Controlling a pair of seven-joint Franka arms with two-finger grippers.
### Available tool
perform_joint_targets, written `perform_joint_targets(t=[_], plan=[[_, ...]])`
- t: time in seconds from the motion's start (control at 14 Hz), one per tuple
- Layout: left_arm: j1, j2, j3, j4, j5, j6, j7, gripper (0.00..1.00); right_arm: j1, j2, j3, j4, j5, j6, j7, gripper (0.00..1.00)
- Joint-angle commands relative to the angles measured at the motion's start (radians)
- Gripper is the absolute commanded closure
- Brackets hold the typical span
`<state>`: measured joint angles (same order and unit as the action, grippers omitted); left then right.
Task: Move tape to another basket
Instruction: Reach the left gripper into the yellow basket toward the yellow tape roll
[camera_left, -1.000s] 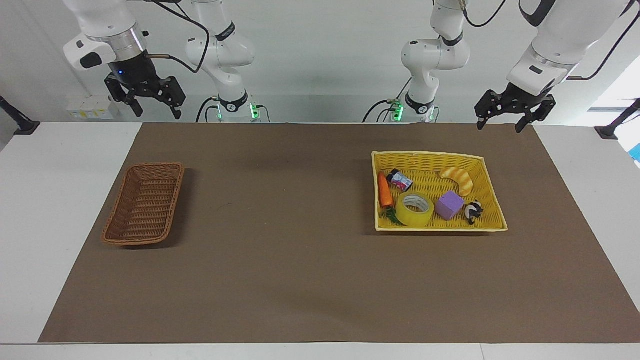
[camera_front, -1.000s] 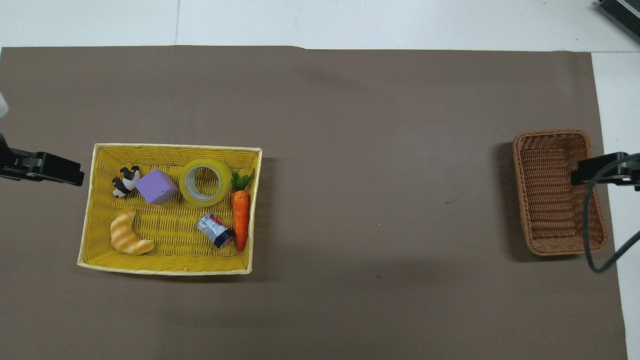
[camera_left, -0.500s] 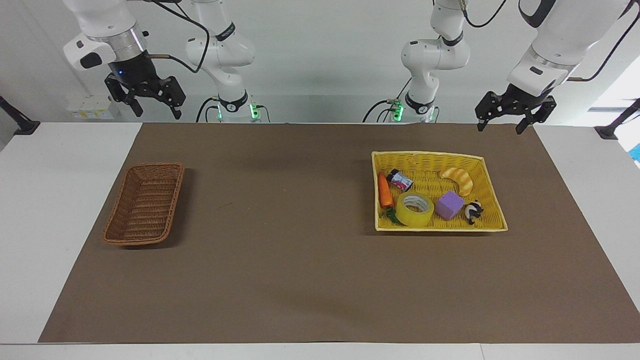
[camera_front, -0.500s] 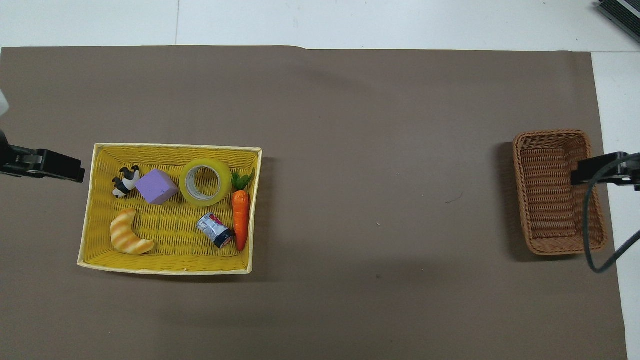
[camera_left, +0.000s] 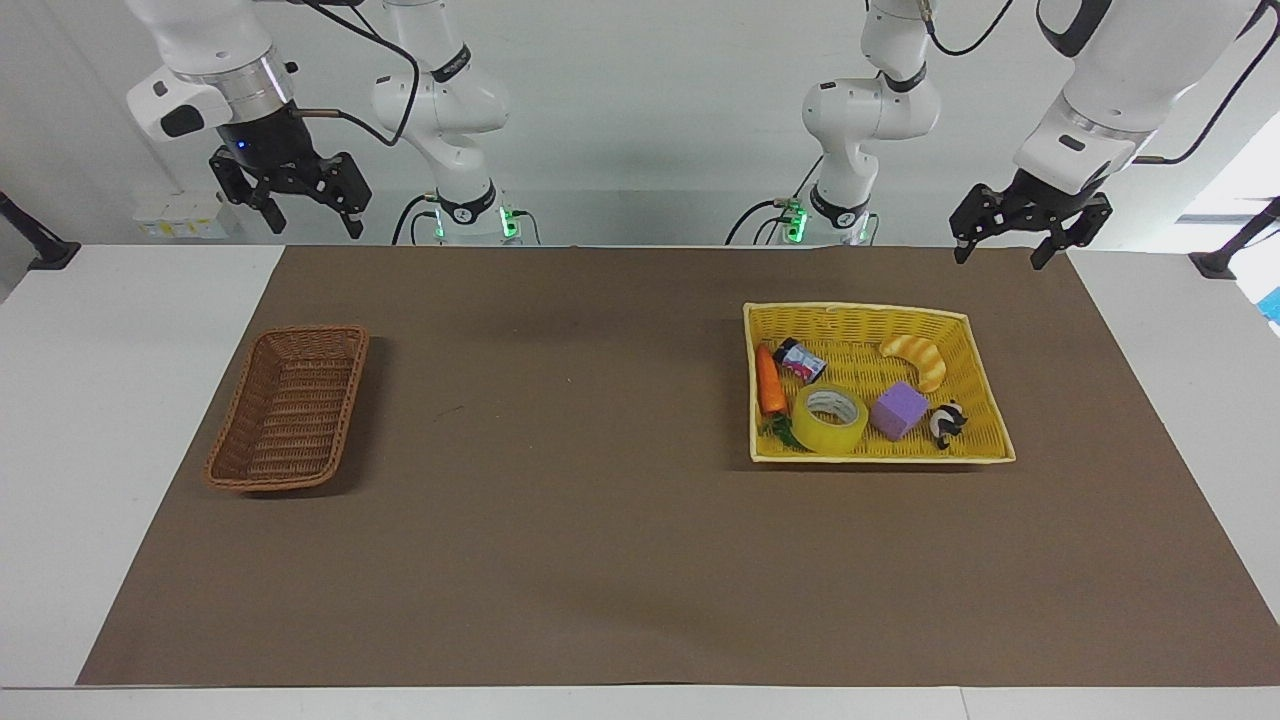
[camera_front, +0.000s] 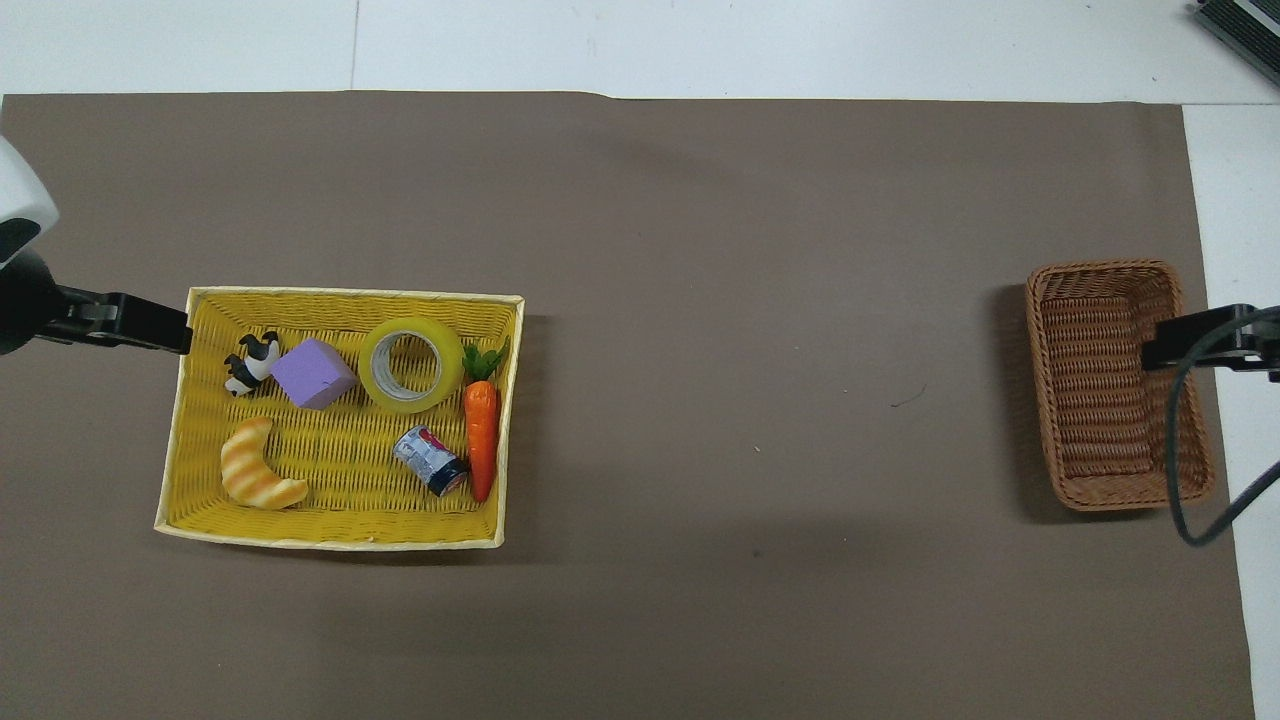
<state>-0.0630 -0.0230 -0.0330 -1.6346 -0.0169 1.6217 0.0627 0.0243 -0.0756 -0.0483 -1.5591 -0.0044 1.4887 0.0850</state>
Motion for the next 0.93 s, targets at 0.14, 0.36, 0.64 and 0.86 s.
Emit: perform_joint_targets(t=[0.14, 0.36, 0.64, 0.86], plan=[[-0.020, -0.023, 0.012, -0.172, -0.051, 0.188, 0.081, 0.00, -0.009, 0.010, 0.001, 0.019, 0.024, -0.019, -0.024, 0.00], [-0.032, -0.017, 0.012, -0.255, -0.058, 0.282, 0.080, 0.00, -0.009, 0.010, 0.001, 0.019, 0.024, -0.019, -0.024, 0.00], [-0.057, -0.008, 0.008, -0.370, -0.058, 0.437, 0.075, 0.00, -0.009, 0.010, 0.001, 0.019, 0.024, -0.019, -0.024, 0.00], [-0.104, 0.044, 0.010, -0.398, -0.058, 0.507, 0.066, 0.00, -0.009, 0.010, 0.001, 0.019, 0.024, -0.019, -0.024, 0.00]])
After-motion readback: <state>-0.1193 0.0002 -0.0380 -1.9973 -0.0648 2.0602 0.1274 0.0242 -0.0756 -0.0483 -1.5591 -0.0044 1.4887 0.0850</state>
